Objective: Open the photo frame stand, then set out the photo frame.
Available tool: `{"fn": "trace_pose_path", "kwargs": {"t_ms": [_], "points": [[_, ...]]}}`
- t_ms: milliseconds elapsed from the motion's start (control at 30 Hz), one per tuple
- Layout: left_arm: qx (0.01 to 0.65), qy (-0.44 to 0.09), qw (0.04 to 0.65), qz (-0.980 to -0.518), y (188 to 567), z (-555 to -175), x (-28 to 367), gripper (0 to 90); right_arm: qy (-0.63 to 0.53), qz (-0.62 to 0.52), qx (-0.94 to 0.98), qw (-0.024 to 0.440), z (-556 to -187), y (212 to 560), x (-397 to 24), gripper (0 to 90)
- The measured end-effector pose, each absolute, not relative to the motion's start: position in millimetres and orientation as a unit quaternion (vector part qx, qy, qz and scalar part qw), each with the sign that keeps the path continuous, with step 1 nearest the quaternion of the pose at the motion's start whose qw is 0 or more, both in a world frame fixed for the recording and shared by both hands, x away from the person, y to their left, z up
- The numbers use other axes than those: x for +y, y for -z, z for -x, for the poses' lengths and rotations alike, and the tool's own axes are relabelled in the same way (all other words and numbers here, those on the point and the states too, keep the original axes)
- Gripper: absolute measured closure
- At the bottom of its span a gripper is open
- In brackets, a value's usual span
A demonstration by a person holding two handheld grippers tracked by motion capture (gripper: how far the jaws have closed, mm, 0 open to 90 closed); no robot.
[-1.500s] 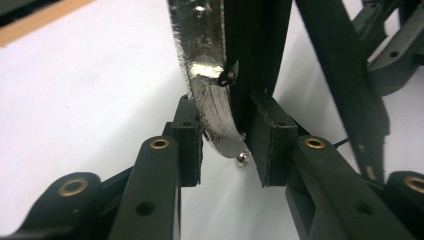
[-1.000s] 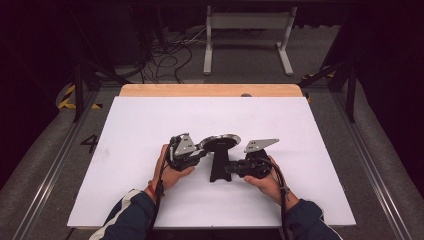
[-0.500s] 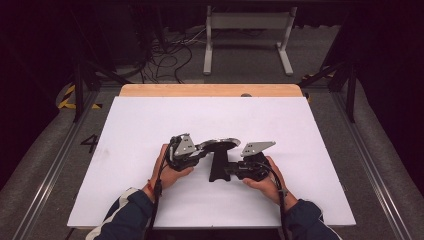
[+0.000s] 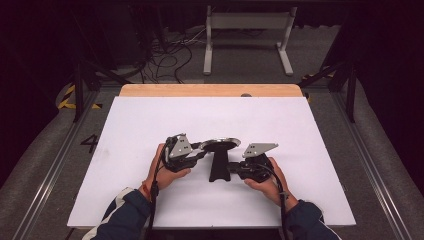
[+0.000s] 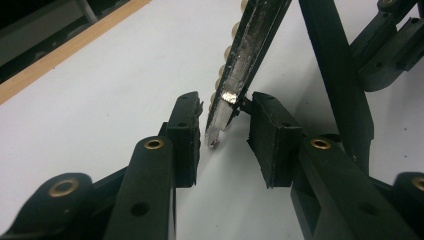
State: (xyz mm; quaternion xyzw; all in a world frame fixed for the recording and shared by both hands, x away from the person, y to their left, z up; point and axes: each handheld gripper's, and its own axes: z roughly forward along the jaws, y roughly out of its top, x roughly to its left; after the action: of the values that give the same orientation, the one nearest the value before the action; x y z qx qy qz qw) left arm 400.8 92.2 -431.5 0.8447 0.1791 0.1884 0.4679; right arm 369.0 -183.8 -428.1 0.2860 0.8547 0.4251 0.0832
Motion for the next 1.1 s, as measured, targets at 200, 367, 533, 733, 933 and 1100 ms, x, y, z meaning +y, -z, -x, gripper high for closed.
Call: {"fn": "trace_pose_path", "kwargs": {"t_ms": [200, 367, 533, 733, 933, 1100], "points": [[0.172, -0.167, 0.470, -0.850, 434.8, -405.4, 90.2, 60.3, -0.430, -0.282, 0.850, 0.112, -361.2, 416.9, -188.7, 85.6], [0.174, -0.168, 0.468, -0.850, 434.9, -405.7, 90.4, 59.0, -0.438, -0.274, 0.844, 0.142, -349.8, 409.2, -190.5, 89.1], [0.175, -0.171, 0.470, -0.848, 434.0, -405.0, 88.8, 59.3, -0.445, -0.259, 0.838, 0.179, -338.4, 403.1, -184.2, 90.0], [0.185, -0.171, 0.457, -0.853, 438.1, -408.8, 87.6, 59.8, -0.459, -0.251, 0.831, 0.187, -333.6, 403.2, -174.0, 90.0], [0.194, -0.155, 0.467, -0.849, 443.6, -414.4, 85.9, 62.2, -0.470, -0.251, 0.824, 0.192, -329.1, 407.2, -159.2, 90.0], [0.202, -0.160, 0.447, -0.857, 448.9, -416.6, 80.4, 60.7, -0.464, -0.266, 0.816, 0.218, -326.7, 415.5, -138.4, 90.0]]}}
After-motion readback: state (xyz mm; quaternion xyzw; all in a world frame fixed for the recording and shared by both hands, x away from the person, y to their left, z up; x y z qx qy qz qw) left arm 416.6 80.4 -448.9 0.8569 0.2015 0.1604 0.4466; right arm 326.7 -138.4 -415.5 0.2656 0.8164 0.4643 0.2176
